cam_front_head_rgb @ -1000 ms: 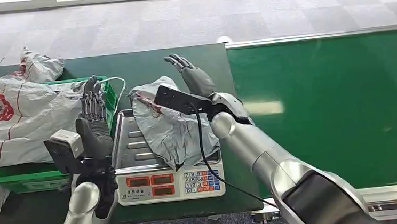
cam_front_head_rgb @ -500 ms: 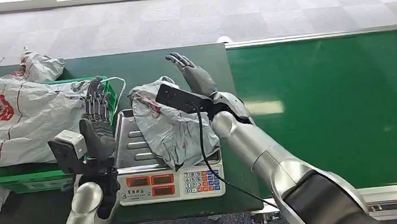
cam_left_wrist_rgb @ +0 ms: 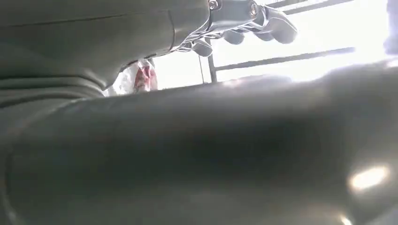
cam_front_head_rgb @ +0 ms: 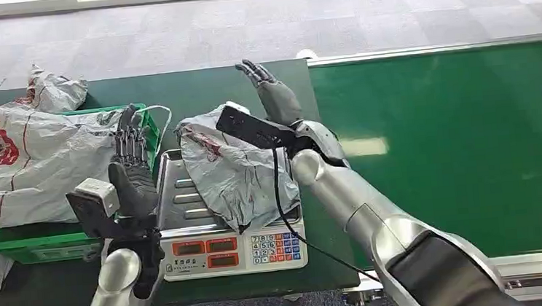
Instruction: Moved the parcel from conveyor to table for the left to box.
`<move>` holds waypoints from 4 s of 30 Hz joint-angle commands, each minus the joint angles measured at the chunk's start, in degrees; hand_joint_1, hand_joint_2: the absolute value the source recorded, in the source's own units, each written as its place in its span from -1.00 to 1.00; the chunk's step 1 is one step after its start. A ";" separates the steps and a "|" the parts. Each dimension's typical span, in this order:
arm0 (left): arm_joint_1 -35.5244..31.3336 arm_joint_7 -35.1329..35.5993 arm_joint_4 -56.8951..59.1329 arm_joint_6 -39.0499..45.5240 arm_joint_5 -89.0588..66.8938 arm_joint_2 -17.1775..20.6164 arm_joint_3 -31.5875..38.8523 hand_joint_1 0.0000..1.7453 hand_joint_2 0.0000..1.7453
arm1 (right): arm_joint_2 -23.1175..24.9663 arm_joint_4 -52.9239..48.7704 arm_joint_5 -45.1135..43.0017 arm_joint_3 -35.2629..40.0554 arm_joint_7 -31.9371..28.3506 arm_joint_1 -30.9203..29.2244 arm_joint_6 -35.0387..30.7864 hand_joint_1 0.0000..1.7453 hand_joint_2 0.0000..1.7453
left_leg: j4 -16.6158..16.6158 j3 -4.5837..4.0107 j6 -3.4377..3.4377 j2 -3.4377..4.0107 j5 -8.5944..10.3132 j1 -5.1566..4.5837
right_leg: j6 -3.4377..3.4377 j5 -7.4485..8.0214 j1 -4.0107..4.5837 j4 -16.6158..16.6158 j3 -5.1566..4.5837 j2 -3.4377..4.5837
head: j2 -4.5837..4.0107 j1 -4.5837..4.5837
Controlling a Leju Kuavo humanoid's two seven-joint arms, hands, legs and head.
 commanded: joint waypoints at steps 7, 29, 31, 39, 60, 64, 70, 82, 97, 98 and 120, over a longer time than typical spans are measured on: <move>0.59 0.02 -0.20 1.98 -2.01 1.17 0.61 -1.00 -1.00 | -5.68 -11.51 8.45 -1.76 5.61 0.06 -6.53 -1.00 1.00 | 0.00 -0.03 0.06 -0.02 0.03 0.02 | -0.02 0.01 0.05 -0.04 0.02 -0.19 | 0.00 0.00; 9.39 2.60 -10.15 3.63 -8.89 0.74 4.03 -1.00 -1.00 | -11.81 -67.29 21.95 -6.29 7.81 32.09 -11.59 -1.00 1.00 | -0.07 -0.10 0.10 -0.12 -0.04 0.01 | -0.03 -0.07 0.05 -0.12 0.00 -0.33 | 0.00 0.00; 9.44 2.56 -10.03 3.49 -8.99 0.74 3.97 -1.00 -1.00 | -11.74 -68.12 22.06 -6.42 7.78 32.66 -11.69 -1.00 1.00 | -0.11 -0.04 0.12 -0.09 -0.05 0.03 | -0.04 -0.07 0.08 -0.18 0.07 -0.35 | 0.00 0.00; 9.48 2.35 -10.02 2.97 -9.59 0.35 3.93 -1.00 -1.00 | -11.49 -72.92 23.08 -6.62 6.75 36.27 -11.72 -1.00 1.00 | -0.08 -0.06 0.09 0.00 -0.04 0.01 | -0.04 -0.04 0.05 -0.13 0.02 -0.24 | 0.00 0.00; -5.81 9.33 1.22 1.27 -26.49 3.66 5.73 -1.00 -1.00 | -14.49 -81.67 15.41 -5.75 -3.15 48.49 -15.85 -1.00 1.00 | -0.11 -0.09 0.11 -0.16 0.05 0.02 | -0.07 0.02 0.06 -0.17 0.04 -0.47 | 0.00 -0.02; -5.46 9.31 1.11 1.27 -26.53 3.62 5.72 -1.00 -1.00 | -14.43 -81.65 15.42 -5.76 -3.19 48.40 -15.78 -1.00 1.00 | -0.10 -0.06 0.11 -0.05 0.05 0.02 | -0.04 0.03 0.06 -0.17 0.05 -0.38 | 0.00 -0.02; -21.92 12.35 18.85 -0.60 -38.02 7.93 0.94 -1.00 -1.00 | -12.63 -82.91 11.67 -9.31 -5.11 51.30 -13.36 -1.00 1.00 | 0.02 -0.15 0.07 -0.32 0.07 0.02 | -0.03 -0.03 0.05 -0.04 -0.01 -0.53 | 0.00 0.00; -34.88 13.82 33.94 -10.29 -42.96 9.48 -6.18 -1.00 -1.00 | -12.51 -81.73 10.12 -9.84 -7.11 52.55 -12.45 -1.00 1.00 | 0.07 -0.22 0.09 -0.25 0.12 0.07 | -0.05 0.06 0.11 -0.05 -0.05 -0.45 | 0.00 -0.02; -49.77 12.49 49.50 -26.10 -45.90 8.61 -19.07 -1.00 -1.00 | -13.38 -81.41 8.06 -8.96 -7.22 49.83 -10.75 -1.00 1.00 | 0.08 -0.18 0.09 0.08 0.05 0.03 | 0.01 0.10 0.05 -0.02 -0.13 -0.06 | 0.00 0.02; -49.68 12.49 49.56 -26.07 -45.92 8.66 -19.10 -1.00 -1.00 | -13.36 -81.40 8.07 -8.93 -7.22 49.81 -10.74 -1.00 1.00 | 0.04 -0.16 0.11 0.11 0.07 0.04 | 0.00 0.13 0.07 -0.08 -0.09 -0.12 | 0.00 0.00; -38.48 3.40 57.43 -36.03 -44.40 5.33 -38.49 -1.00 1.00 | -14.02 -80.77 7.04 -7.86 -6.95 47.72 -10.26 -1.00 1.00 | -0.22 0.16 0.11 0.23 0.08 -0.10 | 0.00 0.15 -0.06 -0.24 0.15 0.02 | 0.00 0.00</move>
